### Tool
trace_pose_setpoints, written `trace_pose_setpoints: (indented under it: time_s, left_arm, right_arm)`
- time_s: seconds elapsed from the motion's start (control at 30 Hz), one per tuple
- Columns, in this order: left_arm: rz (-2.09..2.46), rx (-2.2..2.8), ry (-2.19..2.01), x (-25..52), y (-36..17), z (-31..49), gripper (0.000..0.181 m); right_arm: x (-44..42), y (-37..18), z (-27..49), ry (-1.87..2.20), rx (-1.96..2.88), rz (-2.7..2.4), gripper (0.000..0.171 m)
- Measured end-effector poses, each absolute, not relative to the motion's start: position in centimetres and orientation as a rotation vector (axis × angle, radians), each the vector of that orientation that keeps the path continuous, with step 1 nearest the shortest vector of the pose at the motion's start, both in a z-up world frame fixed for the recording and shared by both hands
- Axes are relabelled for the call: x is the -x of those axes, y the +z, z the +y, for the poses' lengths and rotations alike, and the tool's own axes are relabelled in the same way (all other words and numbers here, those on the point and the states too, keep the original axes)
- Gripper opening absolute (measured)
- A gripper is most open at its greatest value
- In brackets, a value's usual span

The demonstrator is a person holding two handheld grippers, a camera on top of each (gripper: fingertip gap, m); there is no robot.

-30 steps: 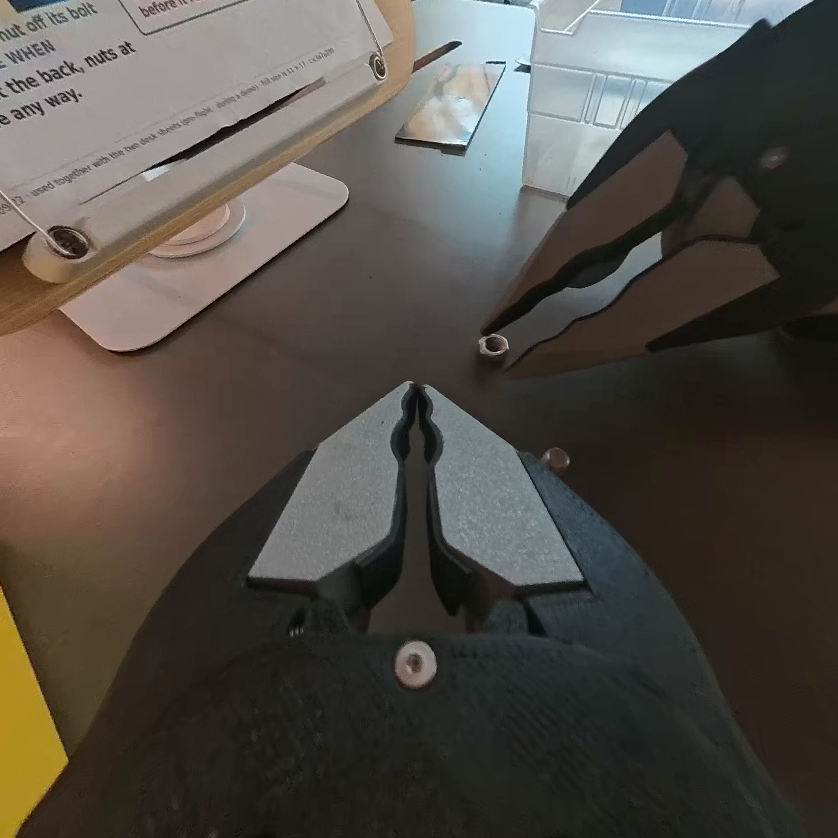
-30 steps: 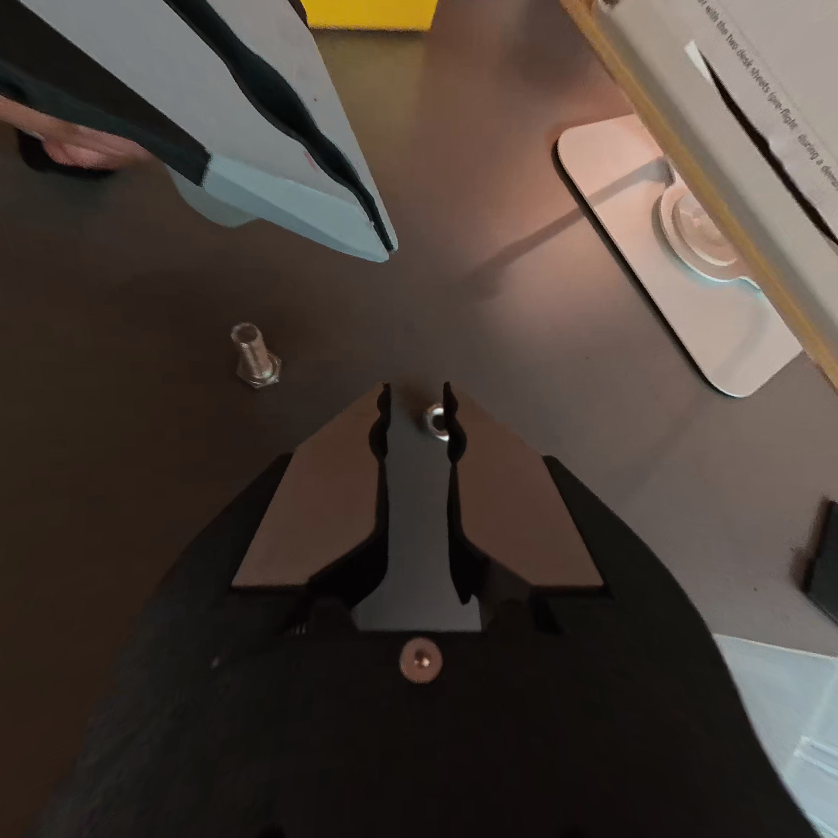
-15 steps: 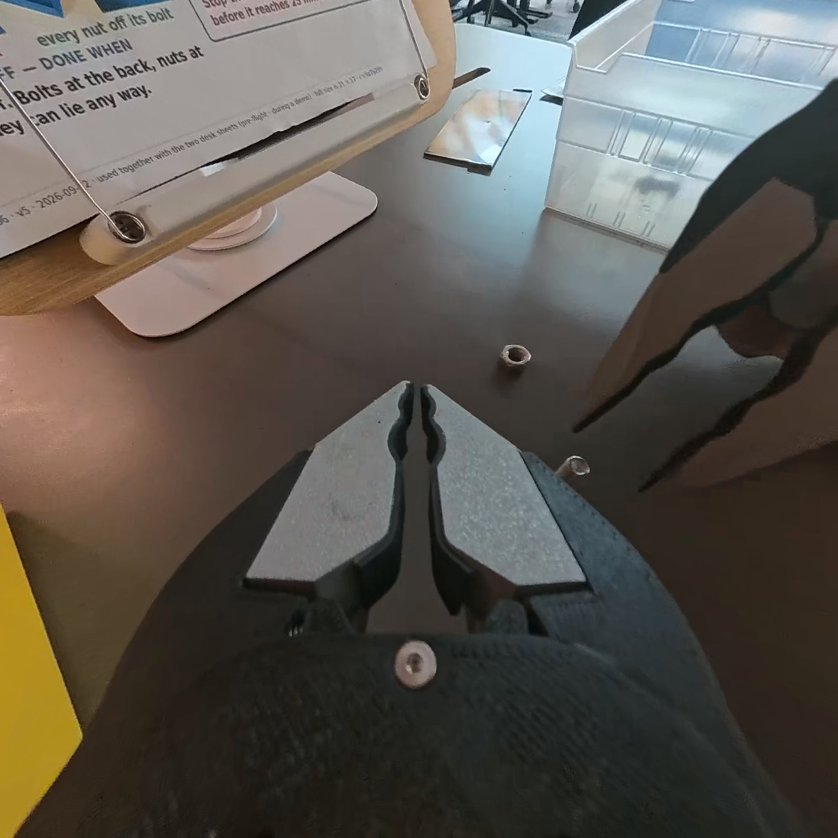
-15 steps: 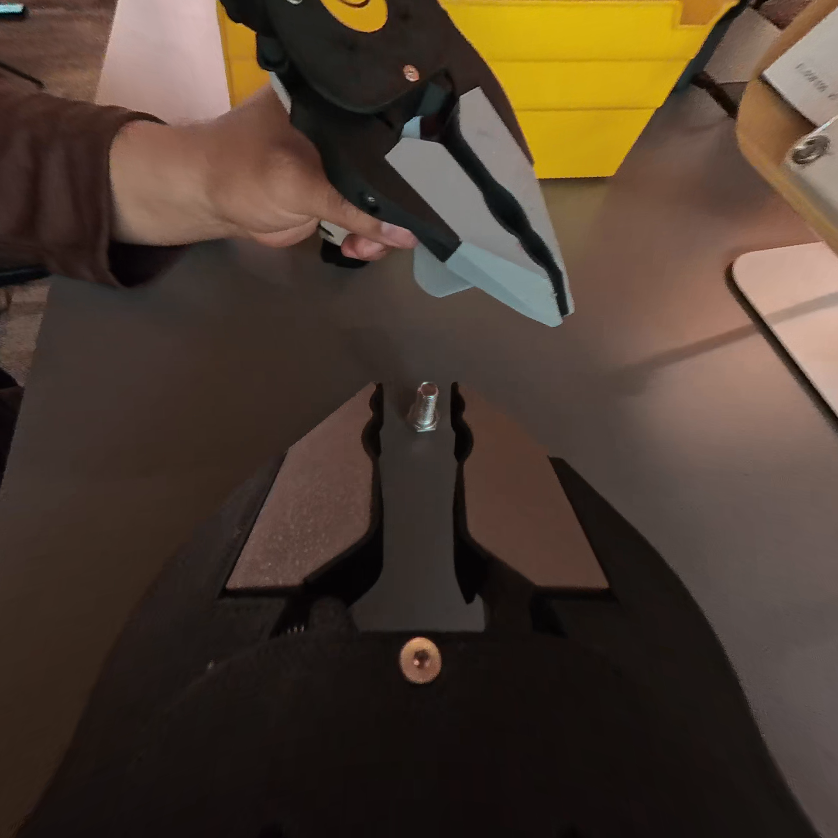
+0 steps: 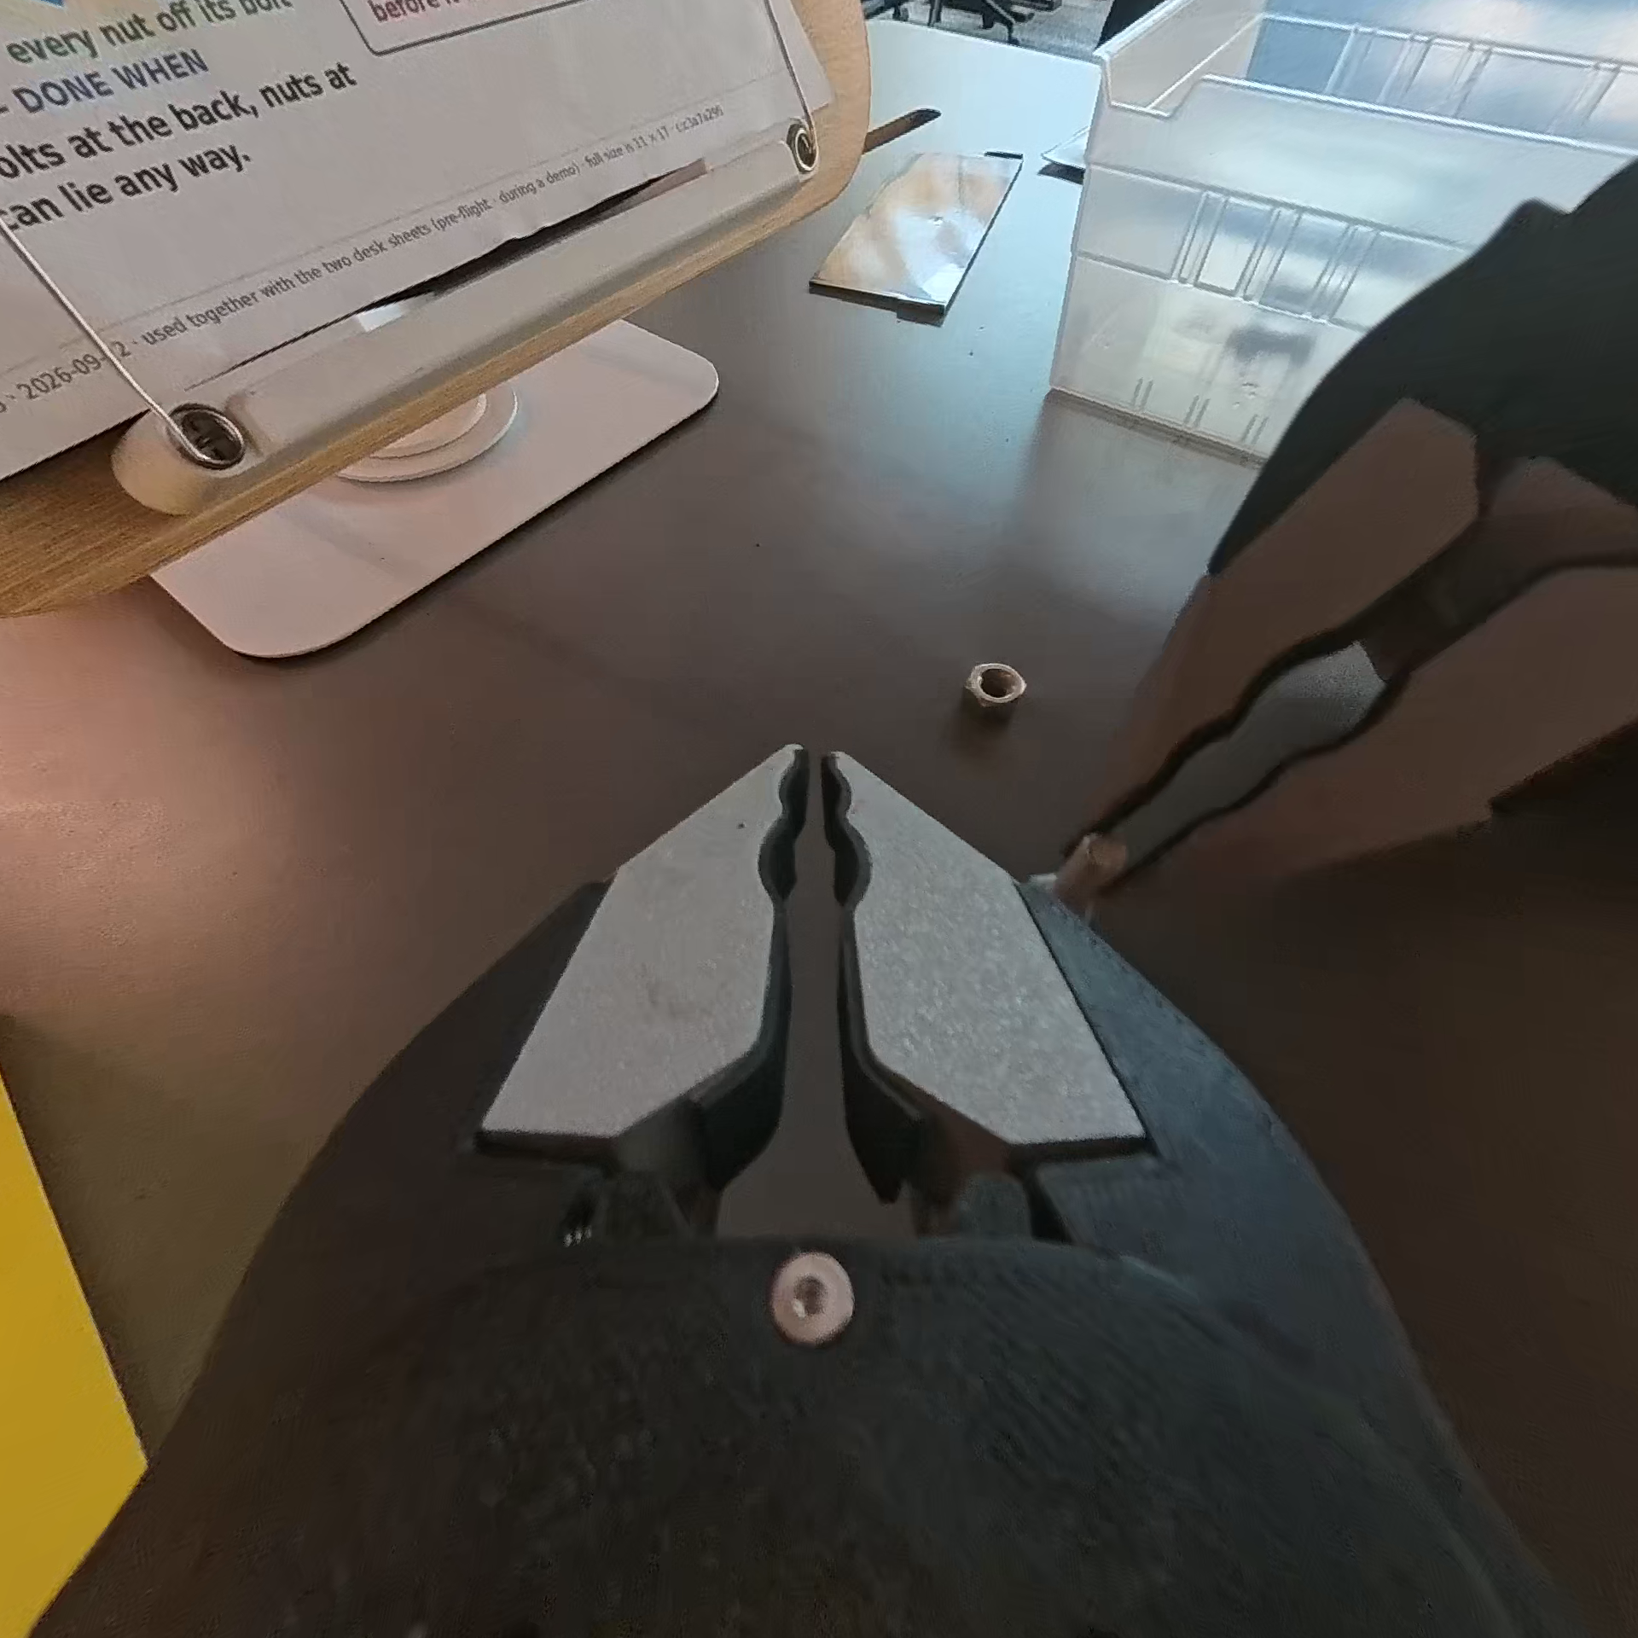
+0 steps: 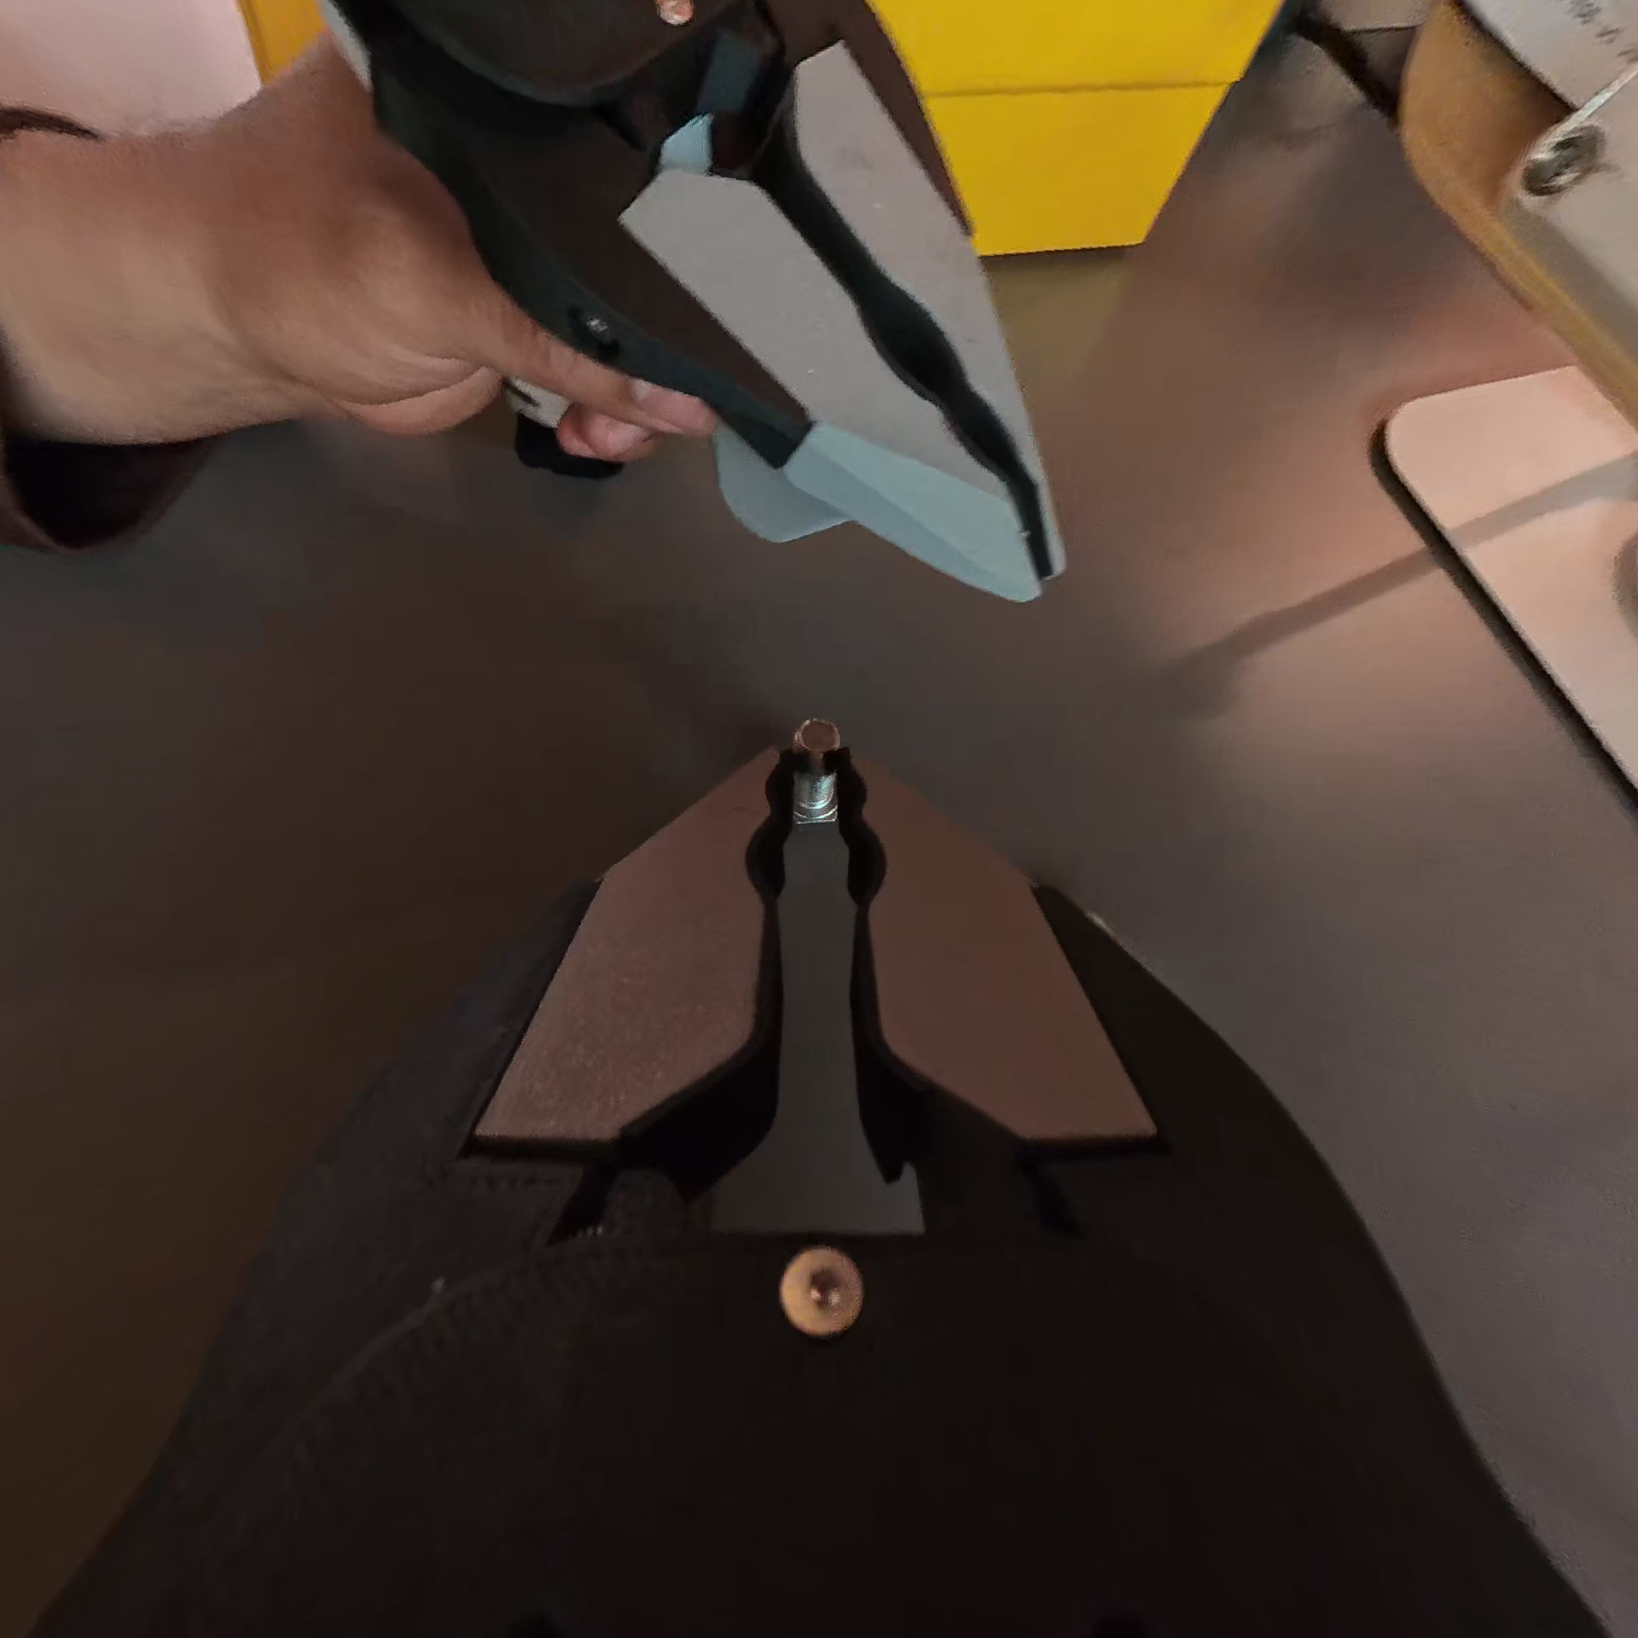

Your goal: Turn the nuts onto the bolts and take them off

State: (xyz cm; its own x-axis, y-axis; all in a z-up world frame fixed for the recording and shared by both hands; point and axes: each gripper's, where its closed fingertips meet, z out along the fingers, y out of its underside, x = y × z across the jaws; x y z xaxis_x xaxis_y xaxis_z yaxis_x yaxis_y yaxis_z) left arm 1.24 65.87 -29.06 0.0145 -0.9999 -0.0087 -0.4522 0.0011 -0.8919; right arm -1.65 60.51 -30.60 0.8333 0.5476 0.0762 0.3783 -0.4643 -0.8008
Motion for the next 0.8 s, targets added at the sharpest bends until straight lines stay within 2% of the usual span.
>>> trace_pose_setpoints:
  time_s: [0.03, 0.4, 0.8]
  left_arm:
    - [1.542, 1.546, -0.938, -1.3, -29.1, 65.7, 0.000]
    - [1.606, 1.497, -0.977, -1.6, -29.2, 64.2, 0.005]
    - [1.643, 1.390, -1.051, -1.8, -28.3, 62.3, 0.005]
  right_arm:
    - [1.3, -30.3, 60.6, 0.237, 2.109, -0.649, 0.005]
    - [-2.1, -26.9, 61.5, 0.212, 1.997, -0.400, 0.005]
    - [-2.9, -26.8, 61.5, 0.288, 2.007, -0.300, 0.005]
